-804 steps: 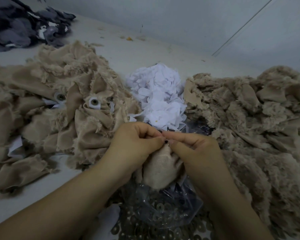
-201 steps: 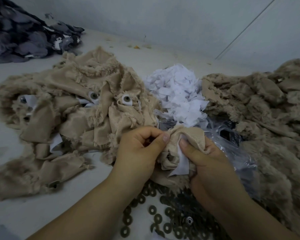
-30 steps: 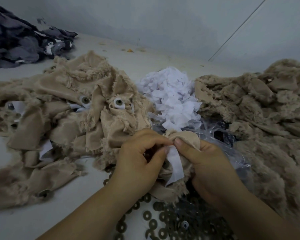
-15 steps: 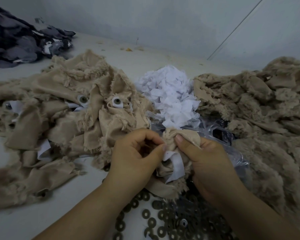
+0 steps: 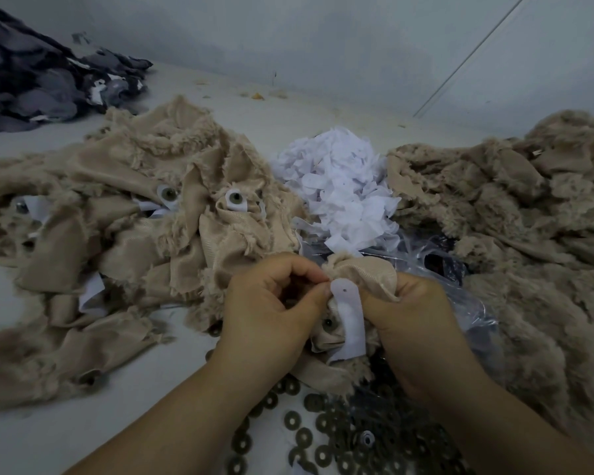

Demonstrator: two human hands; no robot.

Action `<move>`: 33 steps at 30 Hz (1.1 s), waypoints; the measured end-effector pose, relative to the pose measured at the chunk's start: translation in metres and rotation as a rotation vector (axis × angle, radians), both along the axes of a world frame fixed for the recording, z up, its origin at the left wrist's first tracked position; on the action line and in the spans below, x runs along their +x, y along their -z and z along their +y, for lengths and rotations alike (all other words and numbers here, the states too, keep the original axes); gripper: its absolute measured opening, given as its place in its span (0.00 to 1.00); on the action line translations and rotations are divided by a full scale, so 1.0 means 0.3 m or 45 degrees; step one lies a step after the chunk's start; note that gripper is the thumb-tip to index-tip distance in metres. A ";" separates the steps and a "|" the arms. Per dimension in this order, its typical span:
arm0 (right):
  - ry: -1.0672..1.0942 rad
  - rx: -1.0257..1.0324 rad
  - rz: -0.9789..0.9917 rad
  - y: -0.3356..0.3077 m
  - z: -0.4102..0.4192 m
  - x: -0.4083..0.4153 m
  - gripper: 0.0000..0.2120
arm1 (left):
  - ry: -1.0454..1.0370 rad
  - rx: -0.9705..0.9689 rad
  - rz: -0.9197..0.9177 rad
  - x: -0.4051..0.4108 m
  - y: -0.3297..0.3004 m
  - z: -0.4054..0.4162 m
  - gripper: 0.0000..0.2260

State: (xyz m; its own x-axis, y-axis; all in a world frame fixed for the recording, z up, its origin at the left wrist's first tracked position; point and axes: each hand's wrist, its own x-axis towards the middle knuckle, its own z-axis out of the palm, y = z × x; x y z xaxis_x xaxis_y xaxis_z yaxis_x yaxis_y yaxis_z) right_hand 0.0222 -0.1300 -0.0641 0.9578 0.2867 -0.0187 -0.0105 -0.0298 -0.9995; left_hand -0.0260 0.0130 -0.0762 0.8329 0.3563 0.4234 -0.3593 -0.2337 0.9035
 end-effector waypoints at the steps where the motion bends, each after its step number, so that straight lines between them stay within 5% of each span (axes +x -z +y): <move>1: -0.016 0.040 0.034 0.003 -0.001 -0.001 0.09 | 0.005 -0.032 -0.004 0.000 -0.001 0.000 0.11; 16: -0.037 0.234 0.148 0.002 0.010 -0.017 0.20 | -0.128 0.053 -0.072 -0.002 0.003 -0.015 0.13; 25: -0.050 0.214 0.136 0.004 0.009 -0.016 0.19 | -0.035 -0.122 0.006 0.005 0.007 -0.021 0.12; 33: -0.068 0.224 0.130 -0.002 0.012 -0.023 0.19 | -0.054 0.244 -0.111 0.004 0.007 -0.020 0.06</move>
State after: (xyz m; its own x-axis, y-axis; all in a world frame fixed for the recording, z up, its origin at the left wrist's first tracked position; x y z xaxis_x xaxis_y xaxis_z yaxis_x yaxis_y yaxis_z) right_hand 0.0153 -0.1264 -0.0634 0.9369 0.3445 -0.0602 -0.1153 0.1419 -0.9831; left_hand -0.0247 0.0070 -0.0783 0.7764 0.2962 0.5563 -0.4202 -0.4146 0.8072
